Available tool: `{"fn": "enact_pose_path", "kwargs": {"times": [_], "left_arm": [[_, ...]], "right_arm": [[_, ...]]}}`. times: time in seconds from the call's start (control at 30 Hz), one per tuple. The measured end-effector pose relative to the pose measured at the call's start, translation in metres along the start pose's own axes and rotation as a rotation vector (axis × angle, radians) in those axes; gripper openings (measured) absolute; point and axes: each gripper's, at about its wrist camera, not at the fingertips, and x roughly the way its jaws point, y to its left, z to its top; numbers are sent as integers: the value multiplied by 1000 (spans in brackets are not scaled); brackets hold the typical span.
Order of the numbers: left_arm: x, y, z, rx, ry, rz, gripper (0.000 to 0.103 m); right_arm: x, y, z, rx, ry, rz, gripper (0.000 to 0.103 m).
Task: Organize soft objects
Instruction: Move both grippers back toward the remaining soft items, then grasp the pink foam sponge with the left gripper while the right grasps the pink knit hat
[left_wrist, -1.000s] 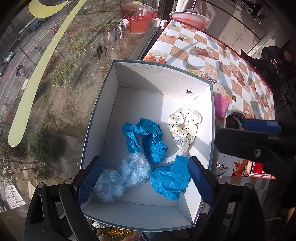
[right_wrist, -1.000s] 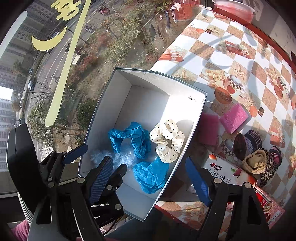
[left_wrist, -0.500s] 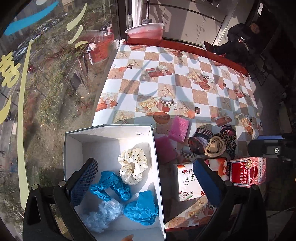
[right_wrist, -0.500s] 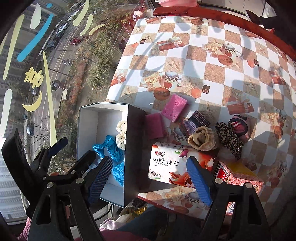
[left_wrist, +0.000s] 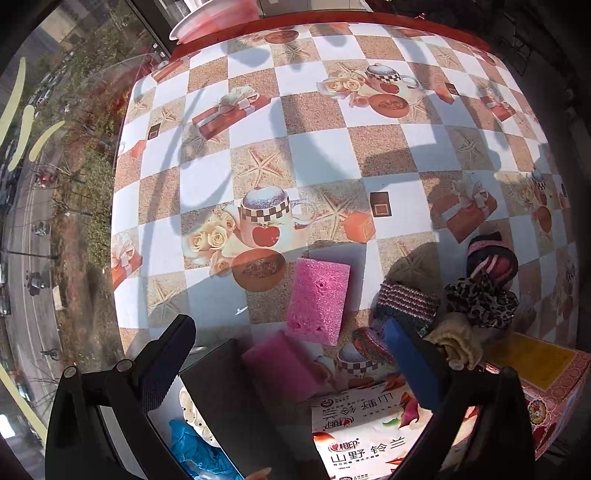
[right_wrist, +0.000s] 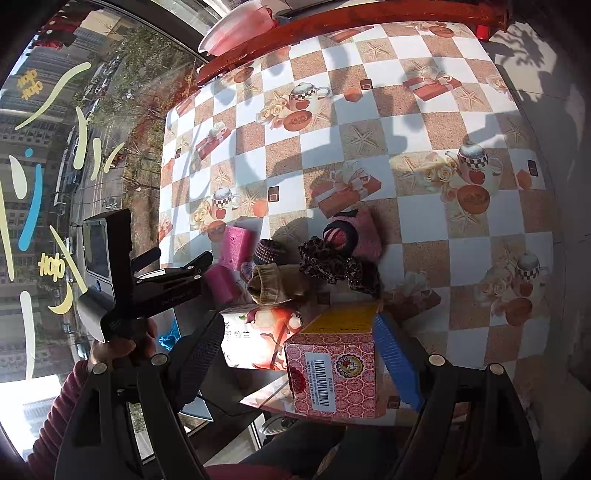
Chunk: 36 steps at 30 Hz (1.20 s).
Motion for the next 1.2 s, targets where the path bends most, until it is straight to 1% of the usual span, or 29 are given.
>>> {"fn": "enact_pose_path", "kwargs": {"times": [0.2,0.33,0.53,0.7,0.83,0.93,1.03,1.13,1.17,1.2], "left_arm": [[39,-11,19,15,97,7,103],[60,-8,25,-15,149,0,103],[73,-11,23,3,174,27,103],[84,-12,20,9,202,32,103],[94,-18,23,36,223,55,102],[94,-17,23,25,219,42,102],[95,-20,25,27,227,36,101],[97,-17,28,29,237,27,98],[96,-17,30,28,241,18,95],[94,-22,31,26,244,8,90]], "right_arm": [[30,-38,19,46,70,-22,83],[59,-45,35,42,132,-29,83],[104,-47,62,48,206,-22,83],[137,-49,83,72,255,-21,83],[164,-50,94,75,303,-28,83],[181,-49,99,69,338,-33,83],[191,-46,101,50,364,-62,83],[193,-42,100,39,370,-68,83],[193,-43,100,40,371,-70,83],[193,-43,100,39,371,-78,78]]}}
